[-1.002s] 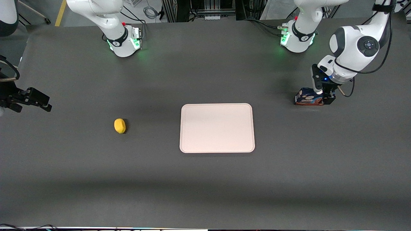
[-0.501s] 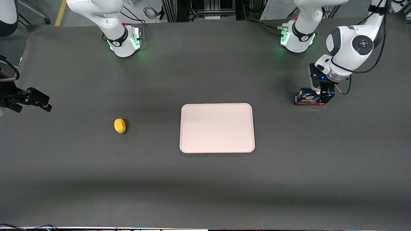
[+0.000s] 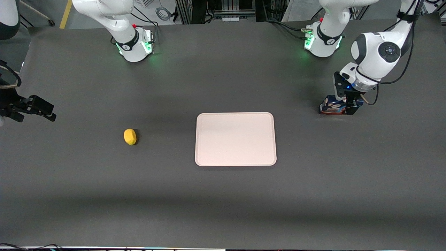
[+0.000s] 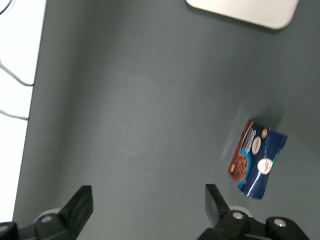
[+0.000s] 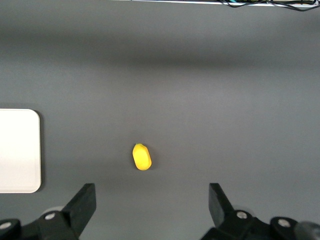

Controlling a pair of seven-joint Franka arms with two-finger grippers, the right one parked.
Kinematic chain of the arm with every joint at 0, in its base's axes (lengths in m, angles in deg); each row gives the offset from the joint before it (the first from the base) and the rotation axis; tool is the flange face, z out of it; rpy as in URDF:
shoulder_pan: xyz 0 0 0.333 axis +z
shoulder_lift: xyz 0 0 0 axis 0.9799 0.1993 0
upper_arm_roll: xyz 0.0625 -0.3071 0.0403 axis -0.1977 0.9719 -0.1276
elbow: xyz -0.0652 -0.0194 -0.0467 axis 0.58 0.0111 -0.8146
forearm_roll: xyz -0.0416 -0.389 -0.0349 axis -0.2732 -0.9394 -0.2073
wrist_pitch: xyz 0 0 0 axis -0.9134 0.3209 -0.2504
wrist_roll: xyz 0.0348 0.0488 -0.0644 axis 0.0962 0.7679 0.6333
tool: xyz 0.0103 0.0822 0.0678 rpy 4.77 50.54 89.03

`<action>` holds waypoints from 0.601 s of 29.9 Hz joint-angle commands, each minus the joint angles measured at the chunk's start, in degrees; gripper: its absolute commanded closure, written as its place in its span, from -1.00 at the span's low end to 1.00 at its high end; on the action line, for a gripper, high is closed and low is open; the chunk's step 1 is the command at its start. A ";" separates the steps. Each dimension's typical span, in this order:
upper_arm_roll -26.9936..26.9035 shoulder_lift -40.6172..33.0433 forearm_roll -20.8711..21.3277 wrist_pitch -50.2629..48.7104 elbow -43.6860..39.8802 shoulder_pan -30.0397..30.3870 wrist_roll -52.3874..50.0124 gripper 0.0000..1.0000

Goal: Place cookie box on tray

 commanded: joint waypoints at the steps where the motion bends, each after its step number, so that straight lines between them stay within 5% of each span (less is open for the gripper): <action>1: 4.88 5.83 0.42 -2.02 -7.76 -0.24 -23.09 0.49; 7: 9.71 10.49 0.51 -1.84 -11.10 -0.24 -37.26 0.49; 12: 12.00 14.80 1.91 -0.35 -12.42 -0.32 -39.56 0.48; 18: 14.99 20.42 9.38 4.82 -12.25 -0.59 -44.03 0.48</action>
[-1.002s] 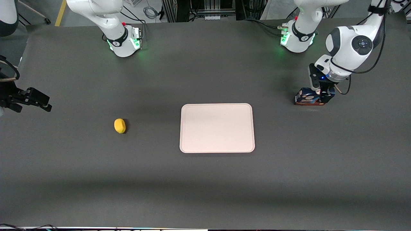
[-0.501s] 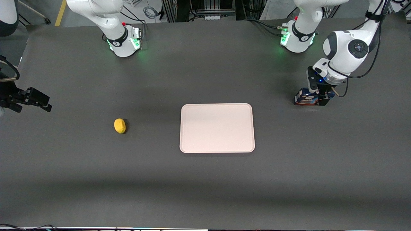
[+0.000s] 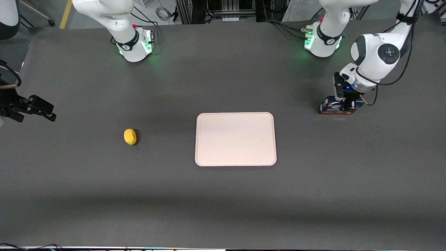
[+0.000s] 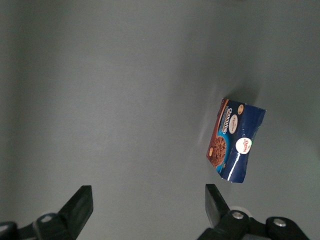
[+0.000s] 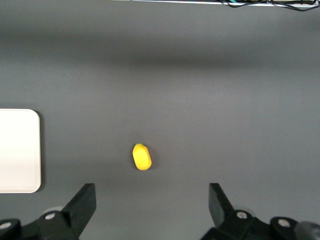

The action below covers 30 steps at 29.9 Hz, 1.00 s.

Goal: Place cookie box on tray

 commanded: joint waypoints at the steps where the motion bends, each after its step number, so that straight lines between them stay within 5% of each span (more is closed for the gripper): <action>1: 2.65 6.89 6.15 4.12 -2.48 -0.38 -6.89 0.47; 21: 3.18 23.76 28.73 14.59 -2.22 -2.75 -23.24 0.43; 30: 3.10 27.63 31.55 15.91 -2.39 -2.75 -24.48 0.43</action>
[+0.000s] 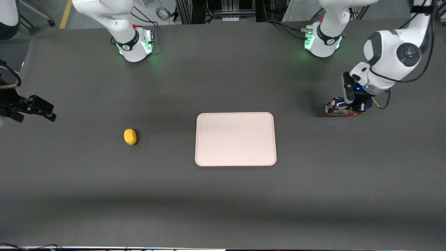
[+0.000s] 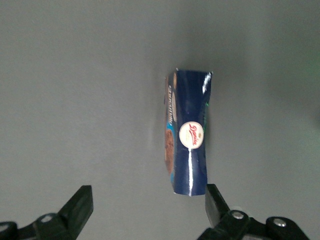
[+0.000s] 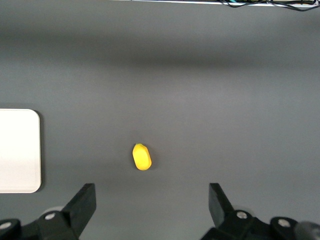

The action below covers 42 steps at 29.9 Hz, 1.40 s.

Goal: Place cookie box on tray

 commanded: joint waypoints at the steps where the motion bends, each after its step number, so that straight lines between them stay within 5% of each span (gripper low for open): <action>1: 0.03 2.60 2.80 -0.05 -1.97 -0.70 -2.45 0.43; 11: -0.06 4.10 4.30 0.56 -2.05 -0.78 -2.89 0.41; 16: -0.06 5.15 5.26 1.53 -2.05 -0.78 -2.98 0.24; 18: -0.15 5.42 5.79 2.32 -2.05 -0.78 -2.98 0.00; 21: -0.32 5.68 5.79 2.94 -2.14 -0.78 -2.98 -0.78; 24: -0.41 5.68 6.06 2.94 -2.05 -0.78 -2.98 -0.96; 42: -0.24 4.37 5.71 0.84 -4.25 0.27 -0.27 -1.00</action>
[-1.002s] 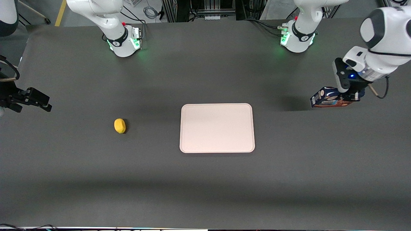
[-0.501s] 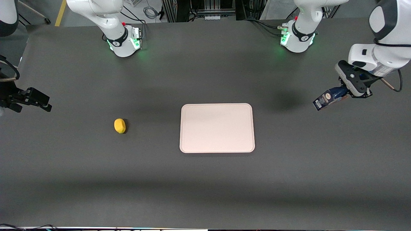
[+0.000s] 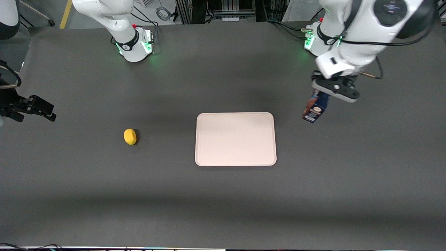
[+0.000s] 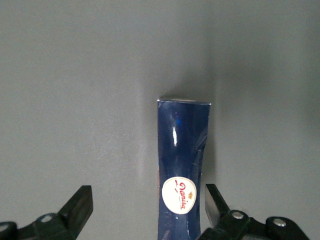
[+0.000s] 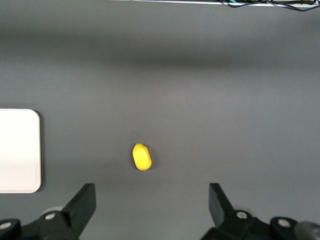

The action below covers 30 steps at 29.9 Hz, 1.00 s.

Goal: Place cookie box on tray

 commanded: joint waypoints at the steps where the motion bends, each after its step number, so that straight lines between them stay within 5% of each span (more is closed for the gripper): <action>1: 0.21 -1.00 0.07 -3.18 -3.31 0.41 2.75 -1.00; 16: -1.36 -12.95 -17.60 -25.24 -14.74 2.96 34.21 -1.00; 30: -20.16 -26.84 -28.50 -32.89 -14.21 1.74 59.18 -1.00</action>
